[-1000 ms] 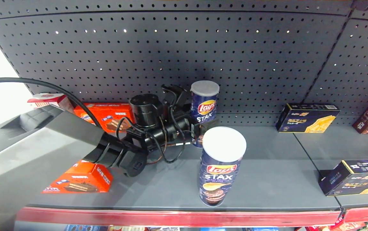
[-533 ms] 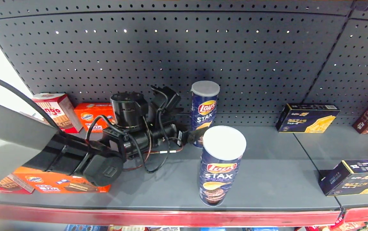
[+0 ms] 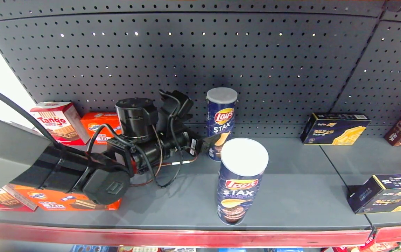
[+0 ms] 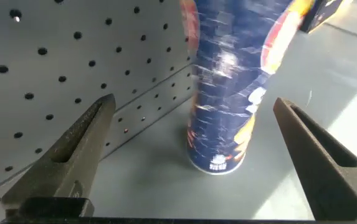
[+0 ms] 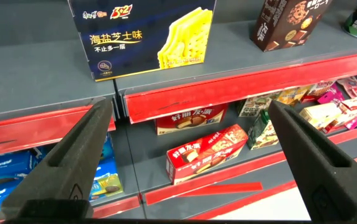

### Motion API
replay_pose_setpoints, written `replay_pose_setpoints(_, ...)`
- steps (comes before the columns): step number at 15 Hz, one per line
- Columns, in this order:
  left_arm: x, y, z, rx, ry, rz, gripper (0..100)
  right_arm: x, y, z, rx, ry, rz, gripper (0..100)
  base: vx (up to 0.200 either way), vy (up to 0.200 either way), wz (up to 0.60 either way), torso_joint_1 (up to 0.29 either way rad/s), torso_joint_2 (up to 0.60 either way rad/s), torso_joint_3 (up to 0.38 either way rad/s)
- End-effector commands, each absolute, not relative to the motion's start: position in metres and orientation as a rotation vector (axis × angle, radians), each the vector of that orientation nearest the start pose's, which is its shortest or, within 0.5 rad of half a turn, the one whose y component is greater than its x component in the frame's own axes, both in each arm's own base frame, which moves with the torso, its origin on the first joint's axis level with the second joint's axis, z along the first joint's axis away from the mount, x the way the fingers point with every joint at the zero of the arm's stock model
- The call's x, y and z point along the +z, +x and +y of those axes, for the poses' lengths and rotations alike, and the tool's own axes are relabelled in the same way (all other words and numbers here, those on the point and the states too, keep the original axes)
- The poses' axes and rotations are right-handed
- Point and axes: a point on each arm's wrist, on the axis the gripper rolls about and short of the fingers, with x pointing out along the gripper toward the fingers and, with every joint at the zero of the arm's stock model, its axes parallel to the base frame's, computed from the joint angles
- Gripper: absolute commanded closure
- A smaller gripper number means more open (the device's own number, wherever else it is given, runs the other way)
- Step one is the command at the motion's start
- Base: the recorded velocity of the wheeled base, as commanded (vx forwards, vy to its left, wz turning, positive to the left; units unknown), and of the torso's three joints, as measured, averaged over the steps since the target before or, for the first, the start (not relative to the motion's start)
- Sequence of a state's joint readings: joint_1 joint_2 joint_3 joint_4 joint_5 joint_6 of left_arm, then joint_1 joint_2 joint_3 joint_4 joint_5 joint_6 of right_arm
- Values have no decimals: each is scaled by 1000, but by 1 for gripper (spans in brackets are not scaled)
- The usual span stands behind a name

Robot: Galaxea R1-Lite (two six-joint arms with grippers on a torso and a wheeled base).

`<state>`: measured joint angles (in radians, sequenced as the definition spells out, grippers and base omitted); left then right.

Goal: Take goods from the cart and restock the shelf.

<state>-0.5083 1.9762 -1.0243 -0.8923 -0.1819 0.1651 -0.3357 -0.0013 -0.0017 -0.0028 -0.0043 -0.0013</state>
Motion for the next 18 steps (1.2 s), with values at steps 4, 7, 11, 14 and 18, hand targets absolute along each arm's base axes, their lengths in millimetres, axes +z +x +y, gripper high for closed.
replay_pose_setpoints(4,163,334,-185,-680,205,44,0,76,-22,7,-341,-2,-4,0,0,0,0,0,0,0)
replay_pose_setpoints(7,162,340,-178,-637,209,60,0,76,-22,7,-341,-2,-4,0,0,0,0,0,0,0)
replay_pose_setpoints(11,160,347,-180,-601,213,75,0,76,-22,7,-341,-2,-4,0,0,0,0,0,0,0)
replay_pose_setpoints(14,163,355,-183,-578,209,58,0,76,-22,7,-341,-2,-4,0,0,0,0,0,0,0)
replay_pose_setpoints(18,161,354,-182,-569,211,65,0,76,-22,7,-341,-2,-4,0,0,0,0,0,0,0)
